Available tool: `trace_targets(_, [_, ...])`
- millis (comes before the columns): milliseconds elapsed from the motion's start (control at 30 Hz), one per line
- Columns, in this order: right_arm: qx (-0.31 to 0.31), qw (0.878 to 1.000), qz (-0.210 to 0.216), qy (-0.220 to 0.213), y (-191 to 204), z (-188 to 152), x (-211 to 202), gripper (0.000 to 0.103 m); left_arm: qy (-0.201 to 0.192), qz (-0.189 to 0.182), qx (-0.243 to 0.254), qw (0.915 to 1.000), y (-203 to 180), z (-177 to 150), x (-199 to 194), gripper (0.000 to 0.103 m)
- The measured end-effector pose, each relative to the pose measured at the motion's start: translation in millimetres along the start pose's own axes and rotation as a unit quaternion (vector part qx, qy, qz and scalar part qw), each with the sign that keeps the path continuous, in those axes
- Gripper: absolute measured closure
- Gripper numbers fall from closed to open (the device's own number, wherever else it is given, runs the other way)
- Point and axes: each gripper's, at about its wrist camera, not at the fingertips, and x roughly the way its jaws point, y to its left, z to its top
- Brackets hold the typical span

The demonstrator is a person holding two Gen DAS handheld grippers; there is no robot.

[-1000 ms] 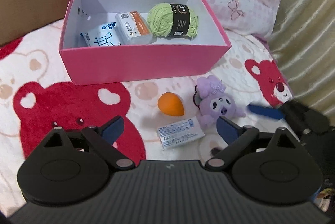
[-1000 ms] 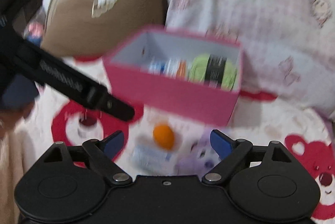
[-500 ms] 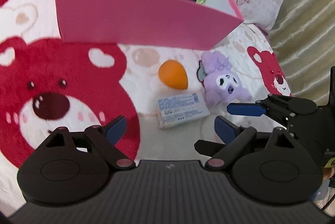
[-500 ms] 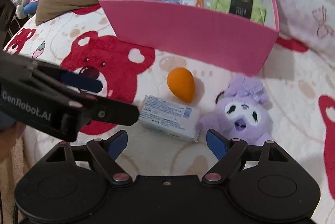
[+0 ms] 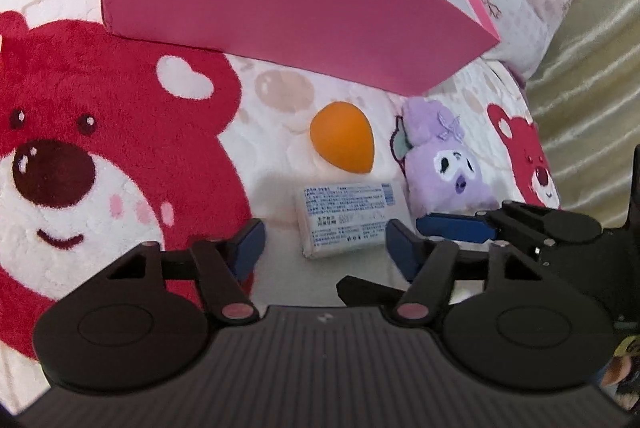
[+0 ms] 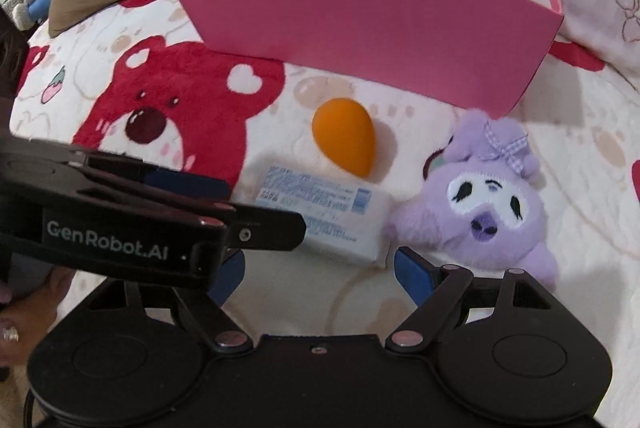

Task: Organize objects
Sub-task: 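Close the left gripper on the white soap box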

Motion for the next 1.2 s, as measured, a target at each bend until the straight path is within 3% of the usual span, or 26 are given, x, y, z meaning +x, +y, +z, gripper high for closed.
trace_targets(200, [-0.002, 1.0, -0.015, -0.005, 0.4, 2.9, 10.0, 0.019, -0.017, -0.004, -0.002, 0.9998, 0.4, 0.4, 5.0, 0.055])
trace_targets(267, [0.002, 1.0, -0.008, -0.006, 0.3, 4.4, 13.2, 0.02, -0.017, -0.009, 0.002, 0.9998, -0.6, -0.3, 7.2, 0.065])
trace_targets(467, [-0.002, 1.0, -0.004, -0.008, 3.3, 5.6, 13.9, 0.026, -0.01, -0.004, 0.003, 0.9999, -1.7, -2.1, 5.5, 0.067])
trace_targets(633, [-0.01, 0.999, 0.031, -0.005, 10.2, 1.2, 8.3, 0.026, 0.032, 0.005, -0.031, 0.999, 11.0, -6.8, -3.7, 0.067])
trace_targets(767, [-0.025, 0.999, 0.032, -0.003, 18.3, -0.7, 8.4, 0.026, 0.048, 0.011, -0.046, 0.9977, 13.8, -6.5, 0.0, 0.067])
trace_targets(1033, [-0.025, 1.0, 0.013, 0.008, 22.6, -0.9, 22.9, 0.022, 0.032, 0.013, -0.05, 0.9981, 15.0, -6.0, 4.6, 0.066])
trace_targets(1200, [-0.015, 1.0, 0.012, 0.0, 21.0, 0.1, 24.0, 0.022, 0.023, -0.004, -0.065, 0.9976, 19.8, -6.0, 1.7, 0.067])
